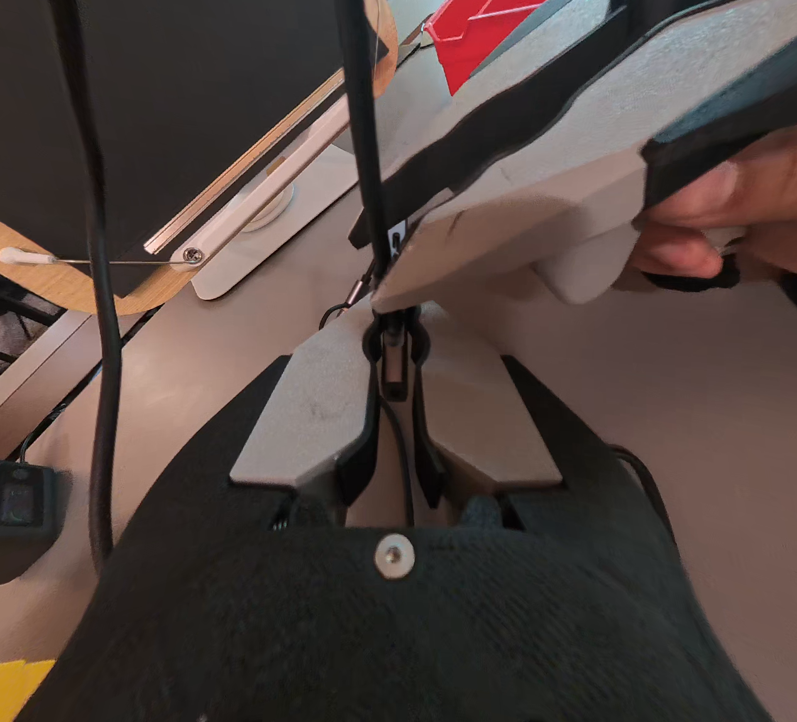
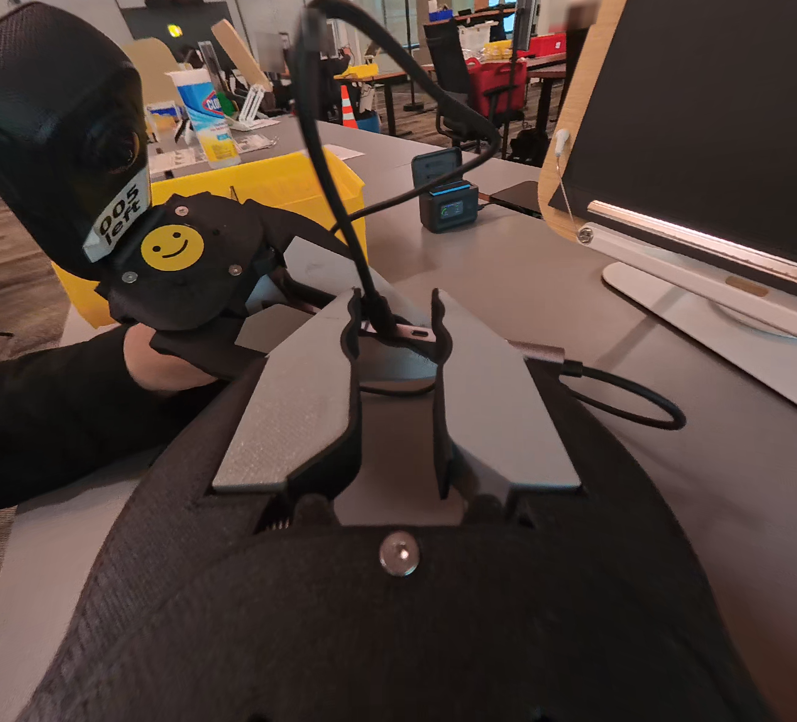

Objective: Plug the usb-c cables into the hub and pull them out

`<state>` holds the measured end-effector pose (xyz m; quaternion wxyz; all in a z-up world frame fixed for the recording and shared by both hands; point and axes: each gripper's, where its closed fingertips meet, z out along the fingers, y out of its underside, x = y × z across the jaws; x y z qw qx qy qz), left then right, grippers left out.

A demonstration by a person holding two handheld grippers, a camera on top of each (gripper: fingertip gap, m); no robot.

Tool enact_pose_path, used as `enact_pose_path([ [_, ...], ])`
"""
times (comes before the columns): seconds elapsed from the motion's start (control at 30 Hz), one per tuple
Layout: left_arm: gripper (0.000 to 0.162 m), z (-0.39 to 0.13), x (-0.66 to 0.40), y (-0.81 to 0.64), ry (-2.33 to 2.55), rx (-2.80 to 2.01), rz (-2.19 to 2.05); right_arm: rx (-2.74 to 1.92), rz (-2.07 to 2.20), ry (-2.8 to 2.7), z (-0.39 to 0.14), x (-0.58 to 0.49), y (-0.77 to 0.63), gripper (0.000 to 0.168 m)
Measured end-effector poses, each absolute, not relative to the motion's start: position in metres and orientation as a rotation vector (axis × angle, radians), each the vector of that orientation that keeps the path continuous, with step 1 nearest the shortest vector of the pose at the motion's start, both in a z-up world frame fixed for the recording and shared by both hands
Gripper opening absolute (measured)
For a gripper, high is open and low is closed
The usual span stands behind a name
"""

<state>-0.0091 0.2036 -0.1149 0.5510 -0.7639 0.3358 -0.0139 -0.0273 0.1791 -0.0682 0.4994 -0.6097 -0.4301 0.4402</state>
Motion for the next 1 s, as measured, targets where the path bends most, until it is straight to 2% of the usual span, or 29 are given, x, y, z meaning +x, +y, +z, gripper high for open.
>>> enact_pose_path([
  [0.07, 0.006, -0.112, -0.007, 0.204, 0.792, -1.793, -0.032, -1.44, 1.073, -1.045, -0.062, -0.025, 0.174, 0.011],
  [0.23, 0.006, -0.109, -0.008, 0.205, 0.779, -1.772, -0.002, -1.449, 1.087, -0.954, -0.054, -0.016, 0.183, 0.007],
  [0.6, 0.006, -0.104, -0.012, 0.206, 0.789, -1.73, 0.084, -1.483, 1.258, -0.843, -0.05, -0.007, 0.195, 0.01],
  [0.73, 0.006, -0.103, -0.013, 0.205, 0.796, -1.722, 0.105, -1.478, 1.448, -0.819, -0.048, -0.012, 0.187, 0.024],
  [1.0, 0.006, -0.101, -0.011, 0.205, 0.798, -1.712, 0.127, -1.489, 1.5, -0.801, -0.049, -0.011, 0.189, 0.021],
])
